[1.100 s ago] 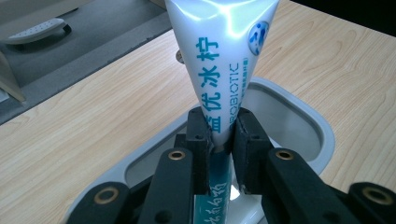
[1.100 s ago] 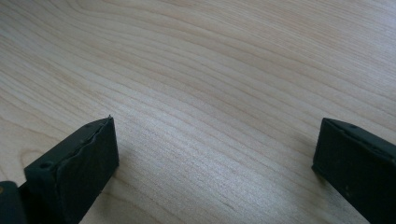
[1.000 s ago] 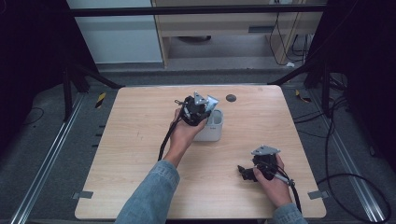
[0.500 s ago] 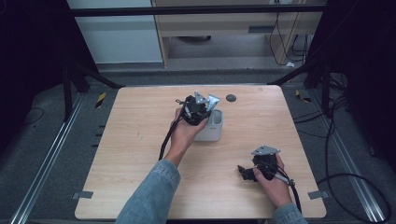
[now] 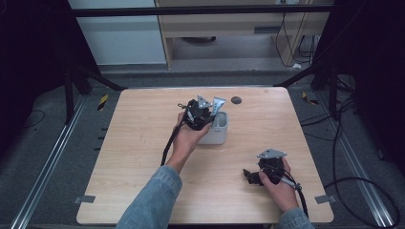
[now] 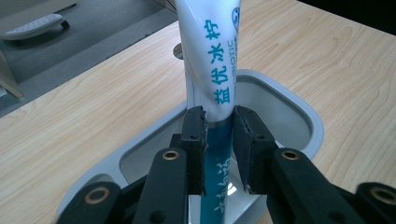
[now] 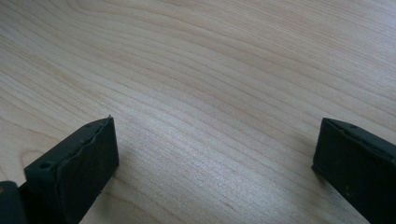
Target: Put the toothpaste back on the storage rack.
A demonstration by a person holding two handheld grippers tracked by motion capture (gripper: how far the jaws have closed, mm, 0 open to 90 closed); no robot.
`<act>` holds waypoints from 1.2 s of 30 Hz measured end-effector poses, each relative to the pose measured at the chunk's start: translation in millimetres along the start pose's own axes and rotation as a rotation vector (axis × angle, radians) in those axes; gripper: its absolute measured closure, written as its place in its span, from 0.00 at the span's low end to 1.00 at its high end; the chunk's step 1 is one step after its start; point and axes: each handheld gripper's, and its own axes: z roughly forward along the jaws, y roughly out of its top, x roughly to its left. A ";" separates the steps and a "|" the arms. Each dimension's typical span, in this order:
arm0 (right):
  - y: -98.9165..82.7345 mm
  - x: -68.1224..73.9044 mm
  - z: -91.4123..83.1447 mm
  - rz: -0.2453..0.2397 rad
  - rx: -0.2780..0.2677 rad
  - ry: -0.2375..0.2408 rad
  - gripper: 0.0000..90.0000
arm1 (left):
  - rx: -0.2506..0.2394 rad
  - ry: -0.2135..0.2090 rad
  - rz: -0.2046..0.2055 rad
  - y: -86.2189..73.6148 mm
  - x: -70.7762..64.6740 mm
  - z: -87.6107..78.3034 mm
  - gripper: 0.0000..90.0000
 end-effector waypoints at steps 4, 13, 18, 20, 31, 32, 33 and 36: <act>0.0 0.0 0.0 0.000 0.000 0.000 0.00 | -0.013 0.001 -0.002 -1.5 -0.4 -5.2 0.82; 0.0 0.0 0.1 0.000 -0.001 0.001 0.00 | -0.022 0.008 0.019 -2.0 -3.4 -16.4 0.78; 0.0 0.1 0.1 0.001 -0.001 0.001 0.00 | -0.028 0.015 0.034 -2.1 -6.8 -23.5 0.72; 0.0 0.1 0.1 0.001 -0.001 0.001 0.00 | -0.029 0.020 0.037 -2.4 -8.7 -25.5 0.65; 0.0 0.1 0.1 0.001 -0.001 0.000 0.00 | -0.002 -0.012 0.061 -4.3 -12.6 -35.4 0.40; 0.0 0.0 0.2 -0.001 -0.002 0.000 0.00 | 0.003 -0.017 0.059 -4.7 -13.1 -36.3 0.38; 0.0 0.1 0.2 0.000 -0.001 0.000 0.00 | 0.007 -0.021 0.057 -5.1 -13.5 -36.9 0.35; 0.0 0.1 0.2 0.000 -0.002 0.000 0.00 | 0.013 -0.034 0.037 -5.3 -13.8 -39.1 0.27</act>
